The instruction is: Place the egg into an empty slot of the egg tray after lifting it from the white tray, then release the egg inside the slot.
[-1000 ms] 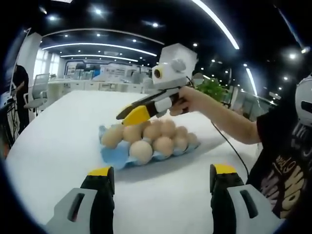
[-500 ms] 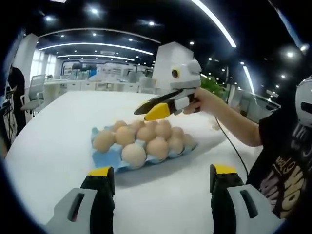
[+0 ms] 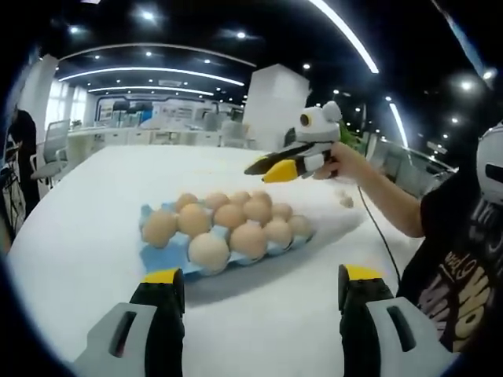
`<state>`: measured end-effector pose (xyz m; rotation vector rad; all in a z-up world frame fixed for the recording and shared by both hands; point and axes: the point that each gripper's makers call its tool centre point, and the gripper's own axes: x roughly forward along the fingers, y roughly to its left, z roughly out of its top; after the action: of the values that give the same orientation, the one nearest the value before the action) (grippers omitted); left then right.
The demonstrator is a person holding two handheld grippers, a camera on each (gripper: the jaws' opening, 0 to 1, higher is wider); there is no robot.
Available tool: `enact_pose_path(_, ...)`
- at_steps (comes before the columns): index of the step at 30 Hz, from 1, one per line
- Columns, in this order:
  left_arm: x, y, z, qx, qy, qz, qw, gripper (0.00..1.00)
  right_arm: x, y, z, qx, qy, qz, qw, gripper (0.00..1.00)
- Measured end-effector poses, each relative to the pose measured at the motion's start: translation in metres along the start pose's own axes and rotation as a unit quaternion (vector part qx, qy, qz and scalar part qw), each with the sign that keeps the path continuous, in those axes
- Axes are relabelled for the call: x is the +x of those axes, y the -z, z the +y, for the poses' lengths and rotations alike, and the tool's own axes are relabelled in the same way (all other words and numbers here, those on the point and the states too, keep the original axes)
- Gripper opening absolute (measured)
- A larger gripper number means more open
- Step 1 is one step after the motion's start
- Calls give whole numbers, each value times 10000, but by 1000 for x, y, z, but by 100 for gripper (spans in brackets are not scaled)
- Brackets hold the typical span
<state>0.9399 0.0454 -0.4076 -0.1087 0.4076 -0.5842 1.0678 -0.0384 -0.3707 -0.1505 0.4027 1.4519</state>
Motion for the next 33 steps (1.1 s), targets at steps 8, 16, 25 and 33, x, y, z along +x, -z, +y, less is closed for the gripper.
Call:
enact_pose_path(8, 8, -2, -5, 32, 68, 29, 10000, 81, -29, 11, -6, 47, 263, -87, 9996, 33)
enact_pose_path(16, 13, -5, -9, 80, 122, 49, 9999, 81, -58, 24, -4, 4, 439, -194, 9988, 34)
enact_pose_path(25, 15, -3, -8, 64, 113, 82, 9999, 81, -92, 44, -12, 178, 831, -281, 9960, 34)
enact_pose_path(33, 20, -5, -10, 101, 173, 89, 9998, 82, -126, 66, -15, 351, 1210, -279, 9916, 34)
